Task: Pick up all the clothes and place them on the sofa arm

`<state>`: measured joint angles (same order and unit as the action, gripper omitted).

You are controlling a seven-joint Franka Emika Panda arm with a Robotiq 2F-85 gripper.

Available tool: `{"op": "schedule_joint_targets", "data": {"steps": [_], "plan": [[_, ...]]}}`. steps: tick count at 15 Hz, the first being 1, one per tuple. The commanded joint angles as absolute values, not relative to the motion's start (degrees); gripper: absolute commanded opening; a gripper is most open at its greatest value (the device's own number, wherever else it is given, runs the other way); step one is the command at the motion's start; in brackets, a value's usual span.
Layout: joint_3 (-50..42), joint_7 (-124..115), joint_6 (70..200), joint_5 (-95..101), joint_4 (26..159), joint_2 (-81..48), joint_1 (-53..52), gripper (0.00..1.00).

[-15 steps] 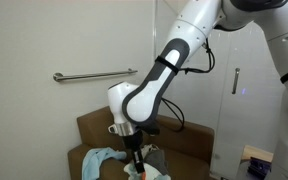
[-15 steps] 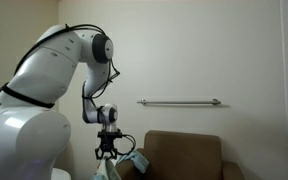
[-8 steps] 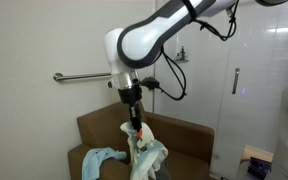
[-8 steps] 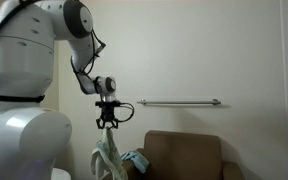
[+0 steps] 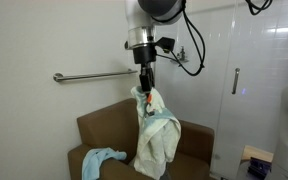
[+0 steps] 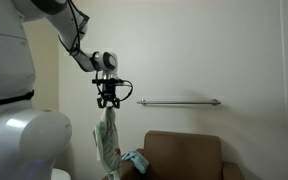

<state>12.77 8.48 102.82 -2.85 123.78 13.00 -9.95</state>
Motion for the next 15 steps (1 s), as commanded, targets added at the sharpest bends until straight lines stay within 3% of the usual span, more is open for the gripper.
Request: {"op": "schedule_joint_targets", "data": {"steps": [1,8,15], "plan": [[12.1,8.3,102.7,-2.7,123.7,12.7,-10.8,0.01],[13.2,4.9,101.2,4.7,123.2,13.3,-10.7,0.01],[10.7,5.3,98.4,18.7,114.1,16.8,-8.5,0.01]]}}
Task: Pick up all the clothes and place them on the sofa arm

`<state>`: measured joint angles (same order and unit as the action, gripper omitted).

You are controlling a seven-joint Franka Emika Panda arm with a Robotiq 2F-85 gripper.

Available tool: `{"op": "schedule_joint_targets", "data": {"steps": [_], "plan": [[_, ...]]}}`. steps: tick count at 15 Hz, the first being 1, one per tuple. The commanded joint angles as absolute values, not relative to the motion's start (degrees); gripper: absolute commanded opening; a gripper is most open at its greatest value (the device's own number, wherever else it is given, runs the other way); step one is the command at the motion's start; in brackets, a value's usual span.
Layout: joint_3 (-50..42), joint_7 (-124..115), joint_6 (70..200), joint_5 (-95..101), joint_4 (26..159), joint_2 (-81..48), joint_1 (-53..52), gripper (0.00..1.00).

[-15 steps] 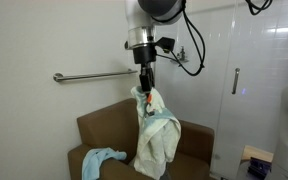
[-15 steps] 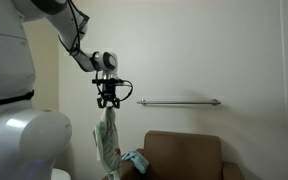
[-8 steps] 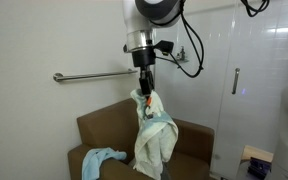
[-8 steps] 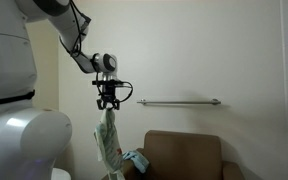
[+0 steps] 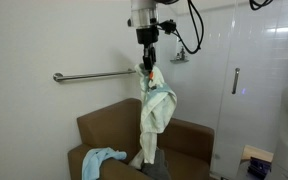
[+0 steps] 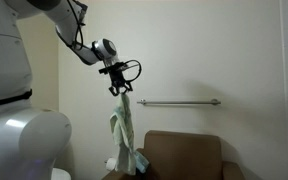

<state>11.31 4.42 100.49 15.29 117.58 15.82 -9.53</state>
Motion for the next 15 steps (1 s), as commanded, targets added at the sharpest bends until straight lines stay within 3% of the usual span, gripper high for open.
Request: {"op": "schedule_joint_targets", "data": {"steps": [1,10,15], "plan": [[9.9,6.2,98.1,19.2,112.4,16.7,-8.2,0.01],[-2.1,6.5,105.3,23.3,98.9,9.2,1.8,0.0],[-1.1,6.4,104.0,22.8,100.3,10.4,1.2,0.0]]}}
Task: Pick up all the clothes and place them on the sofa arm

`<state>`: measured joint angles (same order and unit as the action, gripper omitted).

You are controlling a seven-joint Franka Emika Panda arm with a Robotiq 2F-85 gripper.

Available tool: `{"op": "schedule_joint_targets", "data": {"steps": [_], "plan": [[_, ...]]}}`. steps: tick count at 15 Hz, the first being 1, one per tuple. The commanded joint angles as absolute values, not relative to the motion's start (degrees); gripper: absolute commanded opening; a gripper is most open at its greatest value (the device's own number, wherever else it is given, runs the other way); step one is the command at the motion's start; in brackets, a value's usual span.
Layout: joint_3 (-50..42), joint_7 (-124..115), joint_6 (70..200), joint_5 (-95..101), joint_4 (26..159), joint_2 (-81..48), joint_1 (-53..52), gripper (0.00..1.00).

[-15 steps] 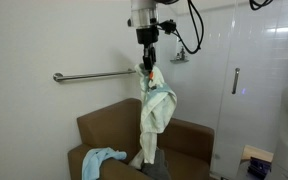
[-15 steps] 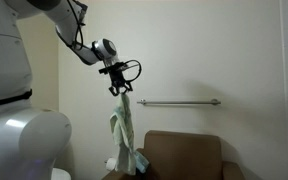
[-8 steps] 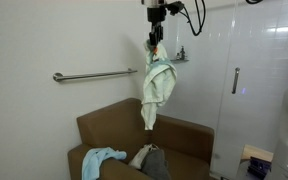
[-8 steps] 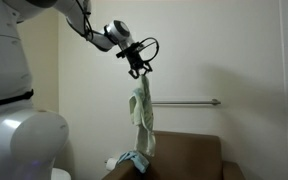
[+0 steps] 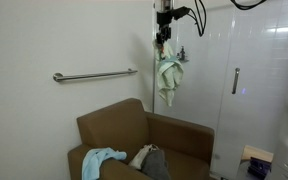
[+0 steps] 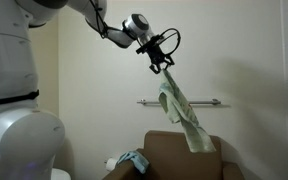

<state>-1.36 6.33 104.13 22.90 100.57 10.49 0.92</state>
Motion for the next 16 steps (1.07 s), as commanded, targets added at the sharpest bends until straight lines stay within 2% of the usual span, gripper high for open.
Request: {"op": "schedule_joint_targets", "data": {"steps": [1,8,16], "plan": [[-0.9,6.4,103.9,22.8,100.3,10.5,1.1,0.0],[0.3,0.9,103.8,22.2,96.8,7.3,0.7,0.0],[0.8,-7.6,103.1,22.9,76.4,-9.3,0.0,0.0]]}}
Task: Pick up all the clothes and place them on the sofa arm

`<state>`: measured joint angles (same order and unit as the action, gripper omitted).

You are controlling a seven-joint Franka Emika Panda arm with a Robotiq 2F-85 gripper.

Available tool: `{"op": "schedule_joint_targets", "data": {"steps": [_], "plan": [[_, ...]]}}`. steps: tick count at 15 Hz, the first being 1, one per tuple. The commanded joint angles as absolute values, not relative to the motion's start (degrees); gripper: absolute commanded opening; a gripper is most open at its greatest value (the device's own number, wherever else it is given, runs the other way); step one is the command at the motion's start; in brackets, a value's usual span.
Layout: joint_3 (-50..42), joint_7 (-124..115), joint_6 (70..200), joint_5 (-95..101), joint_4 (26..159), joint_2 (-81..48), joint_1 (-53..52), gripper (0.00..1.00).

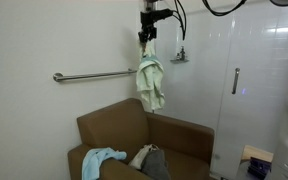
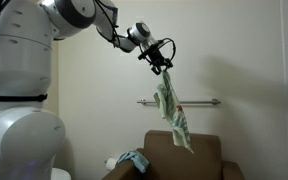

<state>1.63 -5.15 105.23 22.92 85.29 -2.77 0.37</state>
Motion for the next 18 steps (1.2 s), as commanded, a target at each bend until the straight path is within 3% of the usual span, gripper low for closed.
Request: {"op": "schedule_joint_targets", "data": {"steps": [1,9,18], "plan": [[0.3,-7.9,102.3,22.7,74.0,-11.2,0.0,0.0],[-3.9,-14.3,92.9,22.0,60.9,-21.2,1.0,0.0],[-5.6,-16.1,90.9,20.7,60.1,-22.3,1.9,0.01]]}}
